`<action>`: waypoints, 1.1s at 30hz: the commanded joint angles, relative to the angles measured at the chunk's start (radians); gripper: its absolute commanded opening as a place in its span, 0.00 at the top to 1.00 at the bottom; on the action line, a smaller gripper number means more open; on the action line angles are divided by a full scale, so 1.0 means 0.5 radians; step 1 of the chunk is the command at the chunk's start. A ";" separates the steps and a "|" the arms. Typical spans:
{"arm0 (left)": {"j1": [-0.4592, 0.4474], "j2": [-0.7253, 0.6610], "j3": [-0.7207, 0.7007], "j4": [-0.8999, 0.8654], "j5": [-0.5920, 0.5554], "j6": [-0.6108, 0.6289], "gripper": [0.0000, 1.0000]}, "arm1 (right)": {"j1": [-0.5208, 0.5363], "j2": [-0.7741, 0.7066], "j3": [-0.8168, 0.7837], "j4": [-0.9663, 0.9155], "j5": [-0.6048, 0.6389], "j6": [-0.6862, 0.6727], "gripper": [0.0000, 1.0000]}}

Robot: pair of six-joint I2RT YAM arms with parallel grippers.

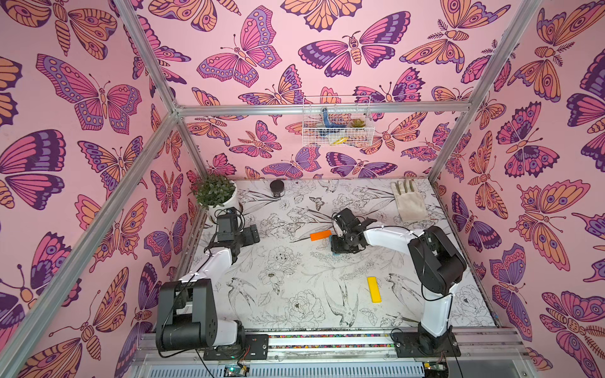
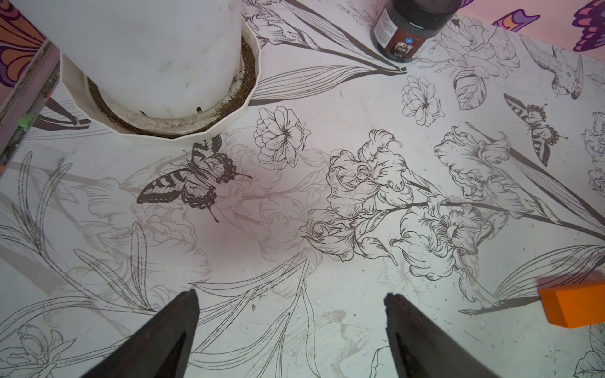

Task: Assemble the number 7 with building blocks
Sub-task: Assemble the building block at the center of the board.

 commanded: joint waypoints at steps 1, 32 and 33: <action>-0.012 -0.001 -0.022 0.019 -0.015 0.024 0.06 | -0.002 0.007 -0.056 -0.009 -0.072 0.054 0.82; -0.010 0.010 -0.012 0.017 -0.003 0.031 0.06 | -0.002 -0.651 -0.259 -0.399 0.376 -0.160 0.00; -0.012 0.013 -0.009 0.018 -0.001 0.031 0.06 | -0.002 -0.762 -0.291 -0.497 0.460 -0.192 0.01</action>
